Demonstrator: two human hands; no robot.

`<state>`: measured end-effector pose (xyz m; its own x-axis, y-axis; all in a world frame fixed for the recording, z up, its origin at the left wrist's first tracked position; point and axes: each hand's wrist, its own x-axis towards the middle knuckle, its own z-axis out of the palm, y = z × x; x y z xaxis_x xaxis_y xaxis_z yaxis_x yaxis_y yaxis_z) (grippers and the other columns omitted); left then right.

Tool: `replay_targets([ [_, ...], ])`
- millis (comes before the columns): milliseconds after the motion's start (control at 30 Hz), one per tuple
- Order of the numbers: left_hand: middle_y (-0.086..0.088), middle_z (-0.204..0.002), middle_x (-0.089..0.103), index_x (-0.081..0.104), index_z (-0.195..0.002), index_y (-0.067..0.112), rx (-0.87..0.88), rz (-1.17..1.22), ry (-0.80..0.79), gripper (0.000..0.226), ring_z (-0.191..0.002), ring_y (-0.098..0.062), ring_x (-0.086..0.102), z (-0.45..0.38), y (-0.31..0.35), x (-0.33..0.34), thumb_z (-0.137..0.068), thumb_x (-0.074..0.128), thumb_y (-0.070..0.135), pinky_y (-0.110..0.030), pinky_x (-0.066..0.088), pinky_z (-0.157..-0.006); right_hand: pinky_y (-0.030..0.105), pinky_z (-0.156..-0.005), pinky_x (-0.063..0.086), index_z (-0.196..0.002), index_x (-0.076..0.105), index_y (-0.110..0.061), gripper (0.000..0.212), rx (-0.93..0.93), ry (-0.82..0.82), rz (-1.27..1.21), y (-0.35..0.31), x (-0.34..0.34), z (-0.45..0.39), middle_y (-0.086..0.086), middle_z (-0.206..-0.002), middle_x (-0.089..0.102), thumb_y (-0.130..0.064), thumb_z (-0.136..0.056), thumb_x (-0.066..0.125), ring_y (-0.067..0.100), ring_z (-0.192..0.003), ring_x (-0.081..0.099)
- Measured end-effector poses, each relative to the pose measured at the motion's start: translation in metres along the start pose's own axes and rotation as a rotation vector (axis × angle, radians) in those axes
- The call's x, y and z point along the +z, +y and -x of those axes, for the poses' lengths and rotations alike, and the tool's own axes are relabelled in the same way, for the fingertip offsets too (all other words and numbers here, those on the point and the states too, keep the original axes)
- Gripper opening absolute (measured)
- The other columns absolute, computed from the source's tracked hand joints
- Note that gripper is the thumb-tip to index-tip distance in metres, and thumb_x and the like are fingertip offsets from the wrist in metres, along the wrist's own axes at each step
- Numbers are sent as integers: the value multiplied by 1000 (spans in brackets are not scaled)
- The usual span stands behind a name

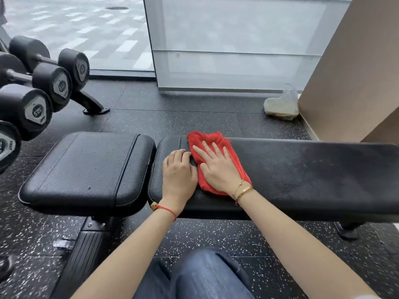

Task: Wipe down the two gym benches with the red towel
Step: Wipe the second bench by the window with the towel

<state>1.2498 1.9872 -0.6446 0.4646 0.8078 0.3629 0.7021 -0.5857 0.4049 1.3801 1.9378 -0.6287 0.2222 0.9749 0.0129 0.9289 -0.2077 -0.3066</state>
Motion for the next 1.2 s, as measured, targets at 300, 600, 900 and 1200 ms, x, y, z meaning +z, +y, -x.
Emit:
replay_targets([
  [300,-10,-131,59,61,-125,6,-102,27,68,42,-127,-28,50,-1,0,-13,-83,53,10,-41,38,-110,44,-121,-7,-154,14,-36,58,-146,-19,9,-1,2,-42,-4,-164,5,-27,-100,32,22,-151,0],
  [600,-7,-130,61,63,-123,9,-224,-171,178,39,-126,-27,52,-12,-84,-86,-85,57,9,-41,36,-109,42,-122,-8,-154,15,-35,57,-420,-90,-3,-62,20,-71,-9,-163,7,-27,-100,32,20,-151,0],
  [900,-12,-135,57,58,-131,8,-474,-296,176,39,-128,-31,48,26,-209,-141,-92,54,12,-47,36,-110,44,-122,-6,-154,15,-34,56,-511,-159,-20,-155,45,-119,-3,-164,4,-28,-101,31,23,-151,-2],
  [1200,-12,-134,56,58,-131,8,-469,-241,172,46,-126,-32,47,18,-245,-129,-90,43,23,-47,36,-111,39,-123,-3,-152,13,-45,58,-729,-187,-17,-143,51,-93,-14,-163,8,-37,-96,26,13,-151,0],
])
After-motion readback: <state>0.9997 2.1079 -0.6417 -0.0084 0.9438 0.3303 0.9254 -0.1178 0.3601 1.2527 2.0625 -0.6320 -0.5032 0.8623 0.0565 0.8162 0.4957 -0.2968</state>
